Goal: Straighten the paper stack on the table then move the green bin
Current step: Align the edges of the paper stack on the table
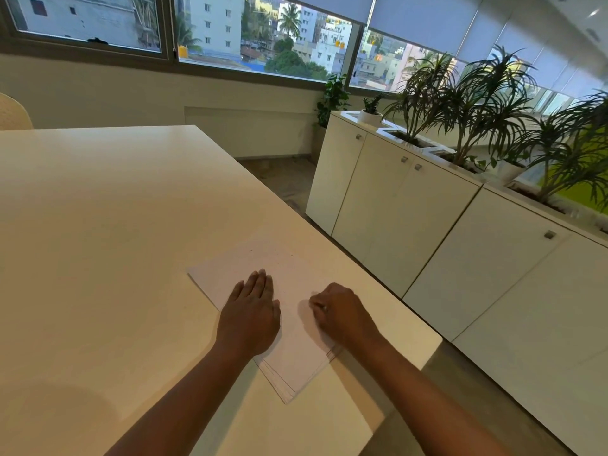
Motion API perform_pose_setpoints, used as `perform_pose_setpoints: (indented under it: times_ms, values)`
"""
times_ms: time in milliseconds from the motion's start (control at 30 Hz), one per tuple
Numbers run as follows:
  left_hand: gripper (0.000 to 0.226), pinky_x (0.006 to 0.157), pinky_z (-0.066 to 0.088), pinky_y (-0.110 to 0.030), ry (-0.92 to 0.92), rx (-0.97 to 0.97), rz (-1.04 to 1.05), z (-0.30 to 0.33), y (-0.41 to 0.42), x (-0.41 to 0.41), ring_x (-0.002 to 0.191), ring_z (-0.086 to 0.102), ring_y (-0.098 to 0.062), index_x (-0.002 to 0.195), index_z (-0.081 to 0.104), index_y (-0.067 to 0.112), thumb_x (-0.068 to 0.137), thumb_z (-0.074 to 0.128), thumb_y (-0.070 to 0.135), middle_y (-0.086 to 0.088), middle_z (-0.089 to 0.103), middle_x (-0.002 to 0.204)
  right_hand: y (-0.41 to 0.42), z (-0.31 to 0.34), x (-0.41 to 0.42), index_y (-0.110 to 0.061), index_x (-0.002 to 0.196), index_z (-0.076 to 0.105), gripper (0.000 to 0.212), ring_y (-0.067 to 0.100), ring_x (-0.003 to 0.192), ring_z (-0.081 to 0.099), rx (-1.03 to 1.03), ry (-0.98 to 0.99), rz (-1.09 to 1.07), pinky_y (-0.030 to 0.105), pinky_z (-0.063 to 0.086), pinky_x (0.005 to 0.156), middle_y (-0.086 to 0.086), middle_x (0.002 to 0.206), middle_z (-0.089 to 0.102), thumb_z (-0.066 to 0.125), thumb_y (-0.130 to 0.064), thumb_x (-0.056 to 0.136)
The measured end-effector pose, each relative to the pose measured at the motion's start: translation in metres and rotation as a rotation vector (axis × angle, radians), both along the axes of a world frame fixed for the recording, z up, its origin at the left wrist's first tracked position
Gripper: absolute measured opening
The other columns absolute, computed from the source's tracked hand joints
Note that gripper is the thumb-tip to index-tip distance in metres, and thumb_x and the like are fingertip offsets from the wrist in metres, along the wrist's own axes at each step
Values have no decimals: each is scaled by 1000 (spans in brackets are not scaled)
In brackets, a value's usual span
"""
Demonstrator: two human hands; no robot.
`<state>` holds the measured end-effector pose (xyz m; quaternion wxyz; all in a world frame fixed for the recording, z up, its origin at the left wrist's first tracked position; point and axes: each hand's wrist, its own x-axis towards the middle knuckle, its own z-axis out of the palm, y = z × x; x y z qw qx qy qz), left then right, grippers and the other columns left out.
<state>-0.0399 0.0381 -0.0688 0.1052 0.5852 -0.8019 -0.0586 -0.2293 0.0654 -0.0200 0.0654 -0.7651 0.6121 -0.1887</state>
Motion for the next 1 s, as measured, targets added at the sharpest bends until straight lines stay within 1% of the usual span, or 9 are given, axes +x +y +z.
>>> perform_pose_setpoints:
  times_ms: [67, 167, 367, 533, 733, 800, 900, 933, 1000]
  values:
    - [61, 125, 4, -38, -14, -2, 4, 0, 0, 0, 153, -2, -20, 156, 2, 9, 104, 10, 39, -9, -1, 165, 16, -9, 20, -17, 91, 73, 21, 12, 71, 59, 34, 4, 131, 29, 56, 72, 3, 86, 64, 53, -25, 94]
    - [61, 125, 4, -39, -35, -4, 3, -1, 0, 0, 153, -2, -21, 156, 1, 9, 104, 9, 40, -9, -1, 165, 33, -13, 28, -27, 105, 70, 22, 4, 72, 58, 103, -34, 232, 18, 55, 71, -3, 91, 65, 53, -33, 92]
    - [60, 125, 3, -38, -18, 2, 0, -1, -1, 0, 153, -3, -20, 156, 2, 9, 104, 9, 38, -9, -1, 165, 11, -2, 3, -11, 90, 74, 21, 19, 77, 61, -7, 2, 24, 29, 51, 71, 7, 88, 63, 54, -18, 93]
    - [60, 124, 1, -37, -11, -7, 2, -2, -1, 0, 153, -2, -20, 156, 2, 8, 104, 10, 38, -9, 0, 165, 46, -20, 27, -26, 111, 67, 26, 1, 74, 57, 81, -53, 247, 8, 48, 70, -5, 94, 64, 52, -35, 92]
    - [60, 124, 1, -38, -4, 4, 4, 0, -1, 0, 153, -3, -20, 156, 1, 9, 104, 9, 38, -9, -2, 165, 19, -2, -6, -14, 97, 75, 22, 18, 79, 61, -8, -4, 9, 26, 49, 73, 7, 92, 64, 54, -21, 95]
    - [60, 124, 1, -37, -7, -3, 2, -1, 0, 0, 153, -2, -20, 156, 2, 9, 104, 9, 38, -9, 0, 165, 33, -11, 13, -17, 96, 74, 24, 13, 74, 58, 6, -20, 104, 22, 49, 69, 2, 89, 63, 52, -27, 95]
    - [60, 124, 1, -37, -8, -13, 2, -2, 0, 0, 153, -2, -20, 156, 2, 9, 104, 9, 38, -9, 0, 165, 57, -17, 31, -24, 101, 72, 31, 4, 71, 55, 85, -57, 240, 7, 42, 64, -4, 88, 61, 45, -38, 93]
    - [60, 124, 1, -37, -4, -10, 2, -2, 0, 0, 153, -2, -20, 156, 2, 9, 104, 10, 38, -9, 0, 165, 54, -14, 27, -24, 103, 71, 29, 3, 72, 56, 96, -68, 233, 6, 43, 67, -3, 90, 62, 48, -37, 92]
    - [60, 124, 1, -37, -1, -3, 1, -1, -1, 0, 153, -3, -19, 156, 2, 9, 104, 9, 38, -8, -1, 165, 39, -5, 10, -21, 100, 74, 21, 10, 75, 59, 69, -54, 140, 20, 52, 72, 3, 92, 65, 56, -26, 92]
